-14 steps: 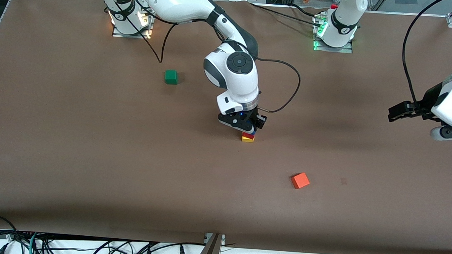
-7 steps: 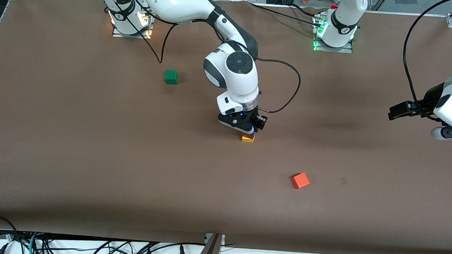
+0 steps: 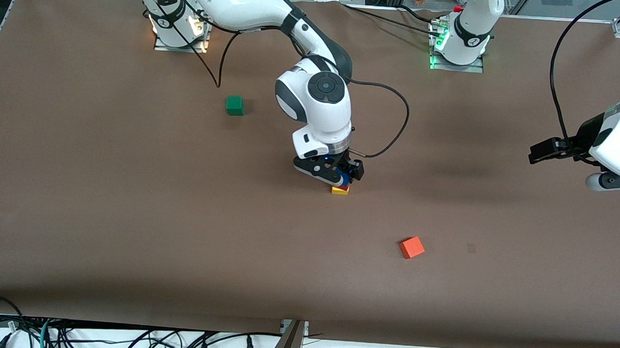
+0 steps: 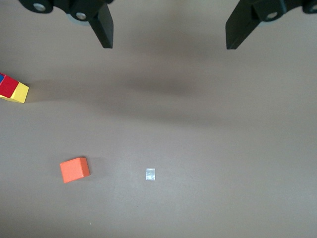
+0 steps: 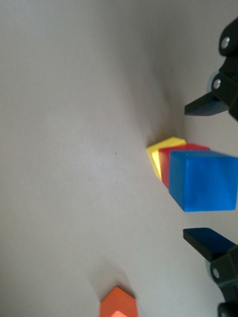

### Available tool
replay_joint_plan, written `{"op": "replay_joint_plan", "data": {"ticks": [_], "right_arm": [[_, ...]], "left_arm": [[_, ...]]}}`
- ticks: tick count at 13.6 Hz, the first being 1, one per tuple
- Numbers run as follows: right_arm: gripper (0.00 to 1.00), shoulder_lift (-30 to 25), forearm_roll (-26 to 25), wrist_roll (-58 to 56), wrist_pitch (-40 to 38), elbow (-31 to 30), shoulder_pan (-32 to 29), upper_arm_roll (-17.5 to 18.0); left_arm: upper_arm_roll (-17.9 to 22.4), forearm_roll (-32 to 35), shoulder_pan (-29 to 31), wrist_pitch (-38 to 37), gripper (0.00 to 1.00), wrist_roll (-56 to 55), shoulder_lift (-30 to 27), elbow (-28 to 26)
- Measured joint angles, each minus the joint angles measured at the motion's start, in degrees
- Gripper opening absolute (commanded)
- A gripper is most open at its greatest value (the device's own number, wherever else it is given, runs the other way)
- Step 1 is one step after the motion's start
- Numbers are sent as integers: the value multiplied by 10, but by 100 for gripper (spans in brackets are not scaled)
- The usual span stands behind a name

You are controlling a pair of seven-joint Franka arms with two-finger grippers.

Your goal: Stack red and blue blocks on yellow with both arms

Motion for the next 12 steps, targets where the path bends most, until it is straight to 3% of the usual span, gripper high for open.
{"op": "replay_joint_plan", "data": {"ticks": [4,7,9,12], "right_arm": [[100,-100,22,-59,-128,12,-64,-1],[100,-168,60,-198,-241,-1,-143,-4],[100,-210,81,-289,-261,-42,-195,-6],[100,-307,84,-394,-260,-169,-238,-16]], "left_arm": [[1,0,0,0,100,0,0,0],[1,0,1,0,100,0,0,0],[2,0,2,1,100,2,0,0],[3,0,4,2,100,3,0,0]]}}
